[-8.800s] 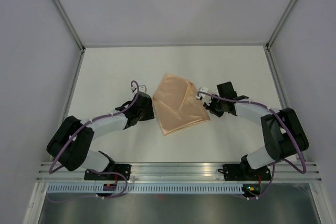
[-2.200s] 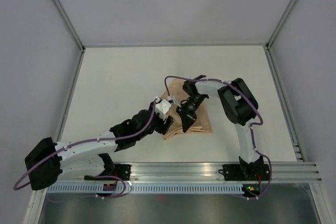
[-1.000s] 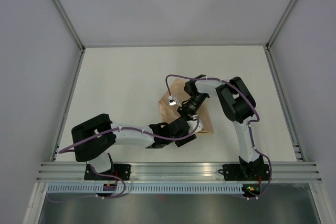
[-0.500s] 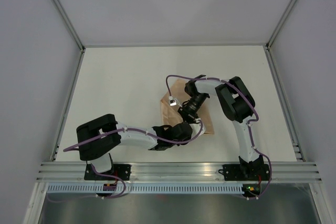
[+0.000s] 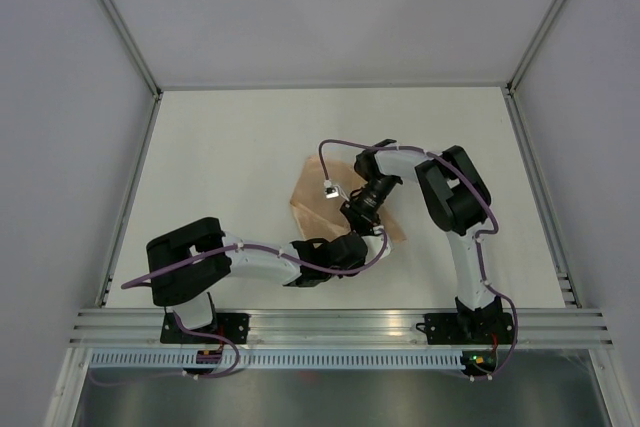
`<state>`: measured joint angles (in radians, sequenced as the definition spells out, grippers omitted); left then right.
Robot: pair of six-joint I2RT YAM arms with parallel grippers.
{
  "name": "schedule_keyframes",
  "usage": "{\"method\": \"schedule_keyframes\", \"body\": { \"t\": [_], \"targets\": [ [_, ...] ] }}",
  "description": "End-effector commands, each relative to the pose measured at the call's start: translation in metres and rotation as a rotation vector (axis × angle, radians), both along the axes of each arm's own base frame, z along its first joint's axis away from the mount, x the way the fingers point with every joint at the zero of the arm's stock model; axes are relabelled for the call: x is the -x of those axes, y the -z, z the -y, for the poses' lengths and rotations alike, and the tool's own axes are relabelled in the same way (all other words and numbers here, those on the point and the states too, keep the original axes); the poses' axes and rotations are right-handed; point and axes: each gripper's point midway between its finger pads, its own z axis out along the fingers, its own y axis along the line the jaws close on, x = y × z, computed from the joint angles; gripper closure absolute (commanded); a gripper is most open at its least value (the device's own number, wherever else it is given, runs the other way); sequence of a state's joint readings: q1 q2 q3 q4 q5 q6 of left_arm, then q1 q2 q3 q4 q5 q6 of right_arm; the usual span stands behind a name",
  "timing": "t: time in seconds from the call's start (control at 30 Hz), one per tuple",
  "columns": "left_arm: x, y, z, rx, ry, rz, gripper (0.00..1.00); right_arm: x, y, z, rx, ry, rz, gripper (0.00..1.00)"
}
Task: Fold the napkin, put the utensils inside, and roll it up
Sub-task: Roll the napkin at the center of the board.
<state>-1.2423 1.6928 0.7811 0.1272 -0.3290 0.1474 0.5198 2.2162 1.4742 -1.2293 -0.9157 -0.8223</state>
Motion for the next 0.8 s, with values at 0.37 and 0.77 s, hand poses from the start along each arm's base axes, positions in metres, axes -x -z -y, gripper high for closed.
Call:
{"method": "schedule_keyframes", "body": {
  "t": [0.37, 0.77],
  "targets": [
    [0.015, 0.009, 0.006, 0.015, 0.048, -0.087, 0.98, -0.068, -0.041, 0.011, -0.084, 0.133, 0.278, 0.41],
    [0.014, 0.004, 0.002, 0.103, 0.039, -0.214, 0.98, -0.128, -0.066, 0.057, -0.123, 0.411, 0.442, 0.41]
  ]
}}
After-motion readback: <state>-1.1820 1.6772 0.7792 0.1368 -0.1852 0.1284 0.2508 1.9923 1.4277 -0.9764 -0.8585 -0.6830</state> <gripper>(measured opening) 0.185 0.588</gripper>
